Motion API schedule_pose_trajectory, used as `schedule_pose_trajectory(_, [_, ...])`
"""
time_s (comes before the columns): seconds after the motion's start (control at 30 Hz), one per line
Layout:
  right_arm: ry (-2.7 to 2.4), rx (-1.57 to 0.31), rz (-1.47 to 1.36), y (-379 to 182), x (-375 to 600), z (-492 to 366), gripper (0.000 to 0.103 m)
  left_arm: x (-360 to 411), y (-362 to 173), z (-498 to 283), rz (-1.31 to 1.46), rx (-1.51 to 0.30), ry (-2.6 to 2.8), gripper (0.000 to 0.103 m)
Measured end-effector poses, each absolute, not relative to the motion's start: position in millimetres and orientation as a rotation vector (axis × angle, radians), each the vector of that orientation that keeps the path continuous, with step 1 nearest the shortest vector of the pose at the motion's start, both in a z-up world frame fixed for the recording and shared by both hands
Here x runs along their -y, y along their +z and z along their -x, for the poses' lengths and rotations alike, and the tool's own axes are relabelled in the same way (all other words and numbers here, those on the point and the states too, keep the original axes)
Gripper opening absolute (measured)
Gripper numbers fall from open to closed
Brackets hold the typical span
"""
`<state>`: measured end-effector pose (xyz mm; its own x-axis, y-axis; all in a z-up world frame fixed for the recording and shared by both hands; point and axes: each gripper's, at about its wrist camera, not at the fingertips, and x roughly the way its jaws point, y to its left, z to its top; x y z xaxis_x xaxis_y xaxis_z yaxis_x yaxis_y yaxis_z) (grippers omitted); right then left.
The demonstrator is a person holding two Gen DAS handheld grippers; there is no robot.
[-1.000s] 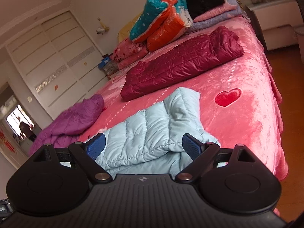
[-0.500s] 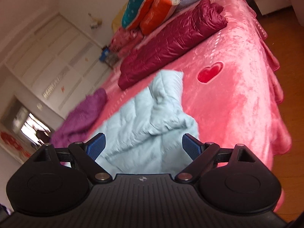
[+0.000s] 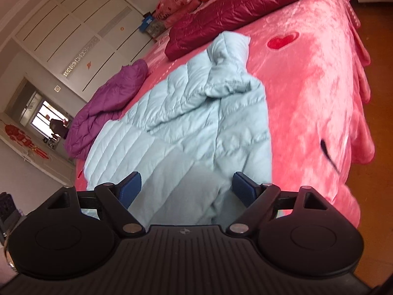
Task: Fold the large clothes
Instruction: 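Move the right gripper to the unfolded side edge of the light blue jacket, then grasp the side edge with the right gripper and fold it over the body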
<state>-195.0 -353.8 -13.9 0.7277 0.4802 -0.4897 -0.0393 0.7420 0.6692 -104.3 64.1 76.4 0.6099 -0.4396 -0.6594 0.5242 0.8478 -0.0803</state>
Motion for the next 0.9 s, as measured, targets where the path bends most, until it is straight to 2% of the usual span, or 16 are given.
schedule_pose_trajectory(0.33, [0.320,-0.723,-0.809,-21,335,196,0.101,-79,64,102,-0.139,-0.727,-0.496,0.087])
schedule_pose_trajectory(0.4, [0.298,-0.701,-0.822,-19,334,198,0.086,-85,62,99,-0.133,-0.730,-0.466,0.087])
schedule_pose_trajectory(0.47, [0.261,-0.679,-0.767,-11,329,199,0.080,-90,61,95,-0.132,-0.727,-0.427,0.086])
schedule_pose_trajectory(0.6, [0.219,-0.613,-0.608,8,314,202,0.079,-101,60,83,-0.124,-0.715,-0.354,0.086])
schedule_pose_trajectory(0.63, [0.212,-0.594,-0.567,13,309,203,0.079,-104,60,80,-0.112,-0.713,-0.340,0.086])
schedule_pose_trajectory(0.73, [0.221,-0.579,-0.514,17,302,199,0.101,-112,62,71,-0.059,-0.707,-0.331,0.086])
schedule_pose_trajectory(0.77, [0.236,-0.596,-0.515,15,300,195,0.101,-112,63,69,-0.040,-0.704,-0.341,0.086])
schedule_pose_trajectory(0.83, [0.251,-0.643,-0.515,8,296,187,0.096,-110,64,65,-0.013,-0.693,-0.365,0.086])
schedule_pose_trajectory(0.87, [0.257,-0.661,-0.512,5,294,183,0.088,-108,64,62,-0.004,-0.689,-0.384,0.086])
schedule_pose_trajectory(0.9, [0.256,-0.674,-0.512,3,293,180,0.073,-105,64,60,0.005,-0.687,-0.401,0.086])
